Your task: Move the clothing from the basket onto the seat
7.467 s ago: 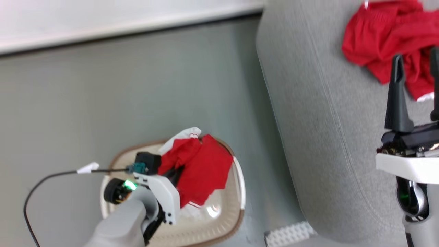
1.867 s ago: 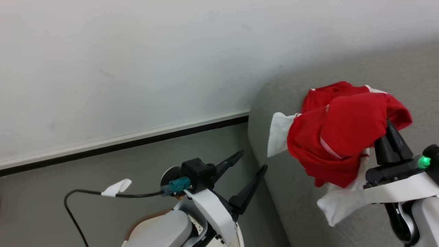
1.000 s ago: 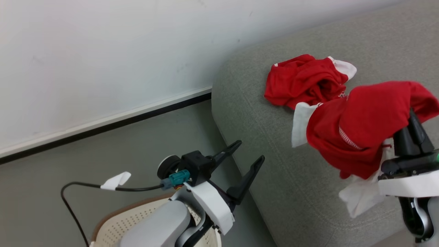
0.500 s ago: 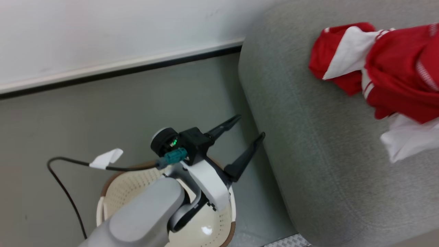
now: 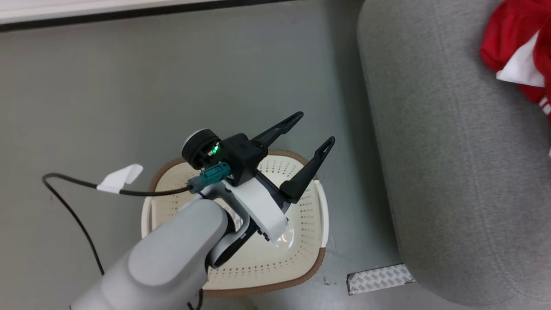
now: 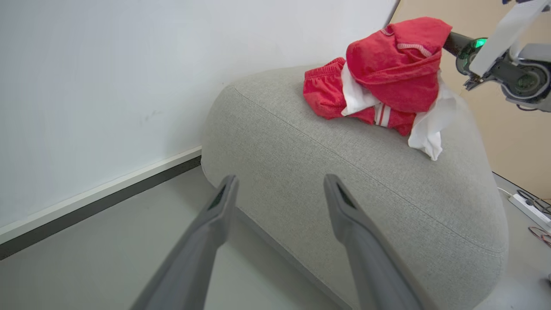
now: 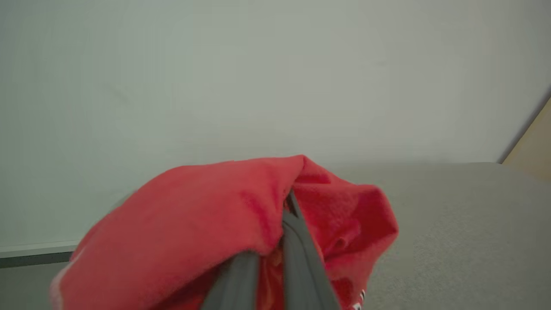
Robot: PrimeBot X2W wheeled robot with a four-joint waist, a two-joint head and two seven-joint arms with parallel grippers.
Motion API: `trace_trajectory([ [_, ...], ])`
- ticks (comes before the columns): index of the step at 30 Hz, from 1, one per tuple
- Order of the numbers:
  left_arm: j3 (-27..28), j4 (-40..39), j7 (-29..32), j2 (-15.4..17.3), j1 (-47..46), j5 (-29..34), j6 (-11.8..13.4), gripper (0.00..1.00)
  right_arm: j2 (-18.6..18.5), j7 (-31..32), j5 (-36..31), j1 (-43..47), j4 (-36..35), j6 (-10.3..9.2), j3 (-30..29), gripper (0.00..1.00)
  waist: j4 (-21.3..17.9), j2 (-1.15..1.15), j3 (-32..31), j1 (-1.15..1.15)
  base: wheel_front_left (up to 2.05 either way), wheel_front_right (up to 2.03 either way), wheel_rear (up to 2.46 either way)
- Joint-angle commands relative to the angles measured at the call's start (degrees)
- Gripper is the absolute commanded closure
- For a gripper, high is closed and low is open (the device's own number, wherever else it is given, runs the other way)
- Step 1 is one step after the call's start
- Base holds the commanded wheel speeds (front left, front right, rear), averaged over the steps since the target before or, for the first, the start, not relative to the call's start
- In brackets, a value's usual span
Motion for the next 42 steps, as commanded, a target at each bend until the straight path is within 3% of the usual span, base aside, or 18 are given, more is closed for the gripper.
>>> trace_trajectory([
  [1, 0.22, -0.20, -0.19, 0.24, -0.69, 0.54, 0.06, 0.00, -1.04, 0.58, 0.46, -1.42, 1.48, 0.04, 0.59, 1.00, 1.64, 0.00, 1.76, -0.01, 0.00, 0.00, 0.00],
  [8, 0.19, 0.81, -1.45, -0.69, -1.07, 0.28, -0.12, 0.00, -5.39, 10.08, 3.55, -6.63, 14.26, 0.04, 6.92, 1.00, 3.46, 0.00, 2.63, -0.01, 0.00, 0.00, 0.00],
  [12, 0.21, 1.71, -2.13, -1.22, -0.84, -0.24, -0.31, 0.00, -6.34, 14.59, 5.77, -7.97, 18.22, 0.04, 9.92, 1.00, 3.88, 0.00, 1.87, -0.01, 0.00, 0.00, 0.00],
  [14, 0.18, 2.31, -2.43, -1.47, -0.50, -0.39, -0.31, 0.00, -6.39, 16.93, 7.20, -8.47, 19.83, 0.04, 11.33, 0.84, 3.86, 0.00, 1.18, -0.01, 0.00, 0.00, 0.00],
  [15, 0.17, 2.62, -2.64, -1.53, -0.33, -0.43, -0.26, 0.00, -6.29, 17.74, 7.63, -8.64, 20.25, 0.04, 12.07, 0.66, 3.79, 0.00, 0.75, -0.01, 0.00, 0.00, 0.00],
  [16, 0.19, 2.88, -2.76, -1.56, -0.15, -0.53, -0.27, 0.00, -6.29, 18.09, 8.15, -8.78, 20.66, 0.04, 12.67, 0.56, 3.70, 0.00, 0.23, -0.01, 0.00, 0.00, 0.00],
  [18, 0.16, 3.31, -3.08, -1.71, 0.22, -0.66, -0.28, 0.00, -6.79, 18.22, 9.16, -8.91, 21.22, 0.04, 13.63, 0.49, 3.51, 0.00, -0.86, -0.01, 0.00, 0.00, 0.00],
  [21, 0.19, 4.07, -3.44, -1.91, 0.85, -1.09, -0.32, 0.00, -6.85, 18.29, 10.20, -8.51, 21.86, 0.04, 15.51, 0.02, 3.03, 0.00, -3.02, -0.01, 0.00, 0.00, 0.00],
  [31, 0.78, 6.41, -4.48, -2.31, 5.14, -3.00, -0.05, 0.00, -8.74, 20.12, 13.13, -5.94, 20.21, 0.04, 22.42, 0.00, 0.86, 0.00, -12.19, -0.01, 0.00, 0.00, 0.00],
  [42, 3.73, 6.33, -4.96, -1.41, 12.00, -4.33, 1.52, 0.00, -10.60, 16.47, 15.38, -2.00, 11.04, 0.04, 29.18, 0.00, -0.21, 0.00, -22.68, -0.01, 0.00, 0.00, 0.00],
])
